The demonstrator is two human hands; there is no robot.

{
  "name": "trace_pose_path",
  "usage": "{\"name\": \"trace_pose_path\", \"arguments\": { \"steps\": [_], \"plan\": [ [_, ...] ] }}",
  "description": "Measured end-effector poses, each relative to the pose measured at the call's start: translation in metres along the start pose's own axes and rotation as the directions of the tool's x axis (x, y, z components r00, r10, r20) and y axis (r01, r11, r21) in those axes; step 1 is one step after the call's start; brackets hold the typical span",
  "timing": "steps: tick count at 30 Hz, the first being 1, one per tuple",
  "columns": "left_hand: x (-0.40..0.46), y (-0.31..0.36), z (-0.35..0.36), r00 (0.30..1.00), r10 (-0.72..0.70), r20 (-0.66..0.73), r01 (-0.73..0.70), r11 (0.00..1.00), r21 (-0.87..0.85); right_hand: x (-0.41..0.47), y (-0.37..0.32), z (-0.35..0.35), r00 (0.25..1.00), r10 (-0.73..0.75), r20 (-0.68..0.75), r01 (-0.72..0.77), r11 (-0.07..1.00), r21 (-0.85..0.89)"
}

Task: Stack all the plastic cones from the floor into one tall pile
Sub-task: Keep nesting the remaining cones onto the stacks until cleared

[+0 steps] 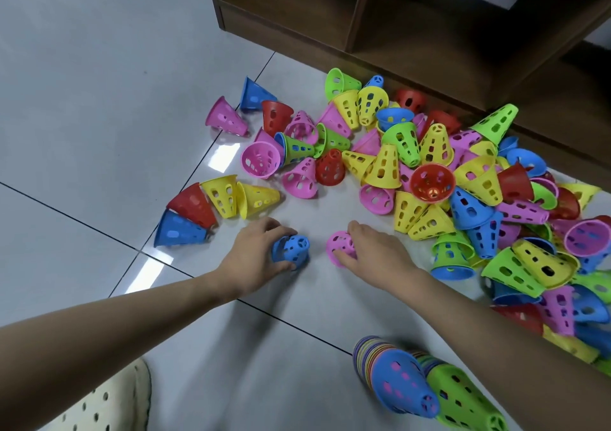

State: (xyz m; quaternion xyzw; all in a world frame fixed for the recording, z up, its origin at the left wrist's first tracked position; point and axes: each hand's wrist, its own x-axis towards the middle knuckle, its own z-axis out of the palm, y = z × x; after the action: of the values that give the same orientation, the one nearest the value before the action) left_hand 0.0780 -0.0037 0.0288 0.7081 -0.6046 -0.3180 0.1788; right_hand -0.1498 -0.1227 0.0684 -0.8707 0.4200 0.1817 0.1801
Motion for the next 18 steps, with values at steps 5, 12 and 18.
{"name": "trace_pose_path", "arguments": {
  "steps": [5, 12, 18],
  "plan": [
    [0.003, -0.006, -0.009, 0.999, 0.03, 0.018, -0.032, 0.986, 0.161, 0.002, -0.002, -0.002, 0.998, 0.028, 0.062, -0.031, 0.998, 0.052],
    [0.042, -0.006, -0.053, 0.972, 0.175, -0.155, -0.04, 0.778, 0.626, 0.001, 0.0, -0.01, 0.997, 0.021, 0.077, -0.022, 1.0, 0.009],
    [0.052, -0.012, -0.069, 0.984, 0.176, -0.03, -0.077, 0.567, 0.82, 0.023, -0.015, -0.034, 0.999, 0.048, -0.017, -0.048, 0.999, 0.01]
  ]
}}
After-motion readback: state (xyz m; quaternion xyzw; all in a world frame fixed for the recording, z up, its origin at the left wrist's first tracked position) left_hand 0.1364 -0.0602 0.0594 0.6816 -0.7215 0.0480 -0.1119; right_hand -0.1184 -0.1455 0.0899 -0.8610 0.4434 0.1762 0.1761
